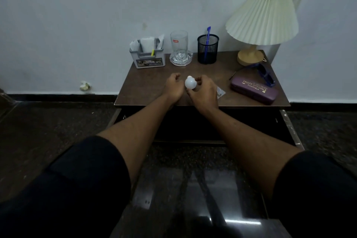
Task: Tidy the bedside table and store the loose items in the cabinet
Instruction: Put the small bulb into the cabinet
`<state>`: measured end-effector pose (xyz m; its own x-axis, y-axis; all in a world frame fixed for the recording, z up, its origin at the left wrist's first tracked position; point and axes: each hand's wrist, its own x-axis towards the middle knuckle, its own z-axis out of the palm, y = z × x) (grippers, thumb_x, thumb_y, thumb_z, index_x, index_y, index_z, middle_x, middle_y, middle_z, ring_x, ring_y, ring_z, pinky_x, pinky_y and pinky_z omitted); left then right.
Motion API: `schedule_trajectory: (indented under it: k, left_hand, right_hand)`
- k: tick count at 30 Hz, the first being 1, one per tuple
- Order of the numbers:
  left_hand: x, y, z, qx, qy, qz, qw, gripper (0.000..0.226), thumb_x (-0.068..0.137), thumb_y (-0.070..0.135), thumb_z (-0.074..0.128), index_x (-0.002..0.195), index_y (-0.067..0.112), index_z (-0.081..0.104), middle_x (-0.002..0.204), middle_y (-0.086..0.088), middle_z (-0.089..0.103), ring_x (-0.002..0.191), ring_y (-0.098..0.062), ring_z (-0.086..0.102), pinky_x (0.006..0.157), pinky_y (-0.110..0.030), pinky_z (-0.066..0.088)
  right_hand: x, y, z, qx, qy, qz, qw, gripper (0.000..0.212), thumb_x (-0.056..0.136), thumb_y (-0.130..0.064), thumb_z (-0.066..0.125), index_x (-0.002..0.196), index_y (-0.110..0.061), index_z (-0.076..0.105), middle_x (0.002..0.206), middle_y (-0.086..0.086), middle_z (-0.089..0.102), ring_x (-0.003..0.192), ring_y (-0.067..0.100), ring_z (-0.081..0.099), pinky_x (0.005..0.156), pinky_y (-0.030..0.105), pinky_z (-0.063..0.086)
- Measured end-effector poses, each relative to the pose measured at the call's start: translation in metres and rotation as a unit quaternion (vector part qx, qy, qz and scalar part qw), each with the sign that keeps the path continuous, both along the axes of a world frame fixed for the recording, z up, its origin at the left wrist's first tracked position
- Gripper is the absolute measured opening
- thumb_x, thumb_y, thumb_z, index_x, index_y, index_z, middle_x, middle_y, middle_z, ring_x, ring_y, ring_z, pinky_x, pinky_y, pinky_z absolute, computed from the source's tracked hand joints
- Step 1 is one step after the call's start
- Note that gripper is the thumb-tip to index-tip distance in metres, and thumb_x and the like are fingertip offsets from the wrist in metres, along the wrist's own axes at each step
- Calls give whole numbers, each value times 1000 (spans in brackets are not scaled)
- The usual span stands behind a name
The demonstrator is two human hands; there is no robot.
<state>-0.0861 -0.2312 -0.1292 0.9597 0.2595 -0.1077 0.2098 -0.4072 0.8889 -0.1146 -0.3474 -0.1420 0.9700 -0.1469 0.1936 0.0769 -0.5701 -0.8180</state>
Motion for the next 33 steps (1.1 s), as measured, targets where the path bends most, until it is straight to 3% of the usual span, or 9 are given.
schedule_trajectory:
  k: [4,7,10,15,17,21,24,28,33]
  left_hand:
    - [19,-1,4,7,21,-43,999,48,98,5,43,145,2,47,149,-14,50,138,-26,48,111,-28,35]
    - [29,4,5,0,35,-67,997,35,98,11,42,125,1,62,126,-20,64,114,-31,61,97,-37,47]
    - [33,6,0,14,28,-92,995,29,96,14,46,95,-4,68,94,-14,63,85,-20,54,73,-26,43]
    - [23,4,5,-35,-6,-40,999,23,96,2,48,98,2,71,87,-7,65,73,-10,57,53,-8,43]
    - [18,7,4,-45,-25,-13,999,23,96,2,50,99,3,73,90,-7,66,77,-12,59,58,-7,45]
    - [3,22,9,-75,-32,31,996,23,93,4,53,90,8,75,93,-14,73,81,-20,63,80,-35,55]
    - [-20,28,20,-80,-40,50,995,27,89,-2,56,107,1,75,100,-13,75,75,-11,61,78,-27,53]
    - [-62,23,34,-154,-43,56,986,25,88,-2,61,109,2,75,90,-10,73,71,-12,59,72,-25,51]
    - [-112,17,42,-256,-49,72,963,18,89,0,65,105,3,75,95,-12,75,78,-13,68,74,-19,58]
  right_hand:
    - [11,9,-4,-17,2,4,1000,40,83,-26,75,117,-11,62,118,9,61,107,25,62,90,41,51]
    - [17,14,-6,-28,8,1,1000,37,85,-27,73,117,-11,62,119,9,61,107,25,60,90,40,50]
    - [20,16,-5,-22,5,-4,1000,33,86,-27,70,114,-11,63,116,10,63,107,25,61,91,40,50]
    - [12,20,-4,13,-2,8,1000,28,87,-26,68,113,-15,64,110,4,67,100,19,65,88,40,55]
    - [5,20,-3,51,-14,21,998,27,87,-22,69,112,-16,63,108,1,69,98,17,67,87,41,57]
    - [-13,15,5,100,-25,43,994,31,89,-9,65,120,-14,64,116,3,69,104,15,66,92,37,57]
    - [-28,9,16,128,-11,32,991,31,91,-10,62,122,-14,66,118,2,70,106,14,66,92,32,56]
    - [-53,3,32,179,16,21,984,31,91,-19,70,121,-14,67,109,-5,70,97,7,65,76,12,47]
    - [-87,-4,42,213,9,7,977,27,87,-26,76,111,-16,69,105,-7,71,92,1,65,76,14,48]
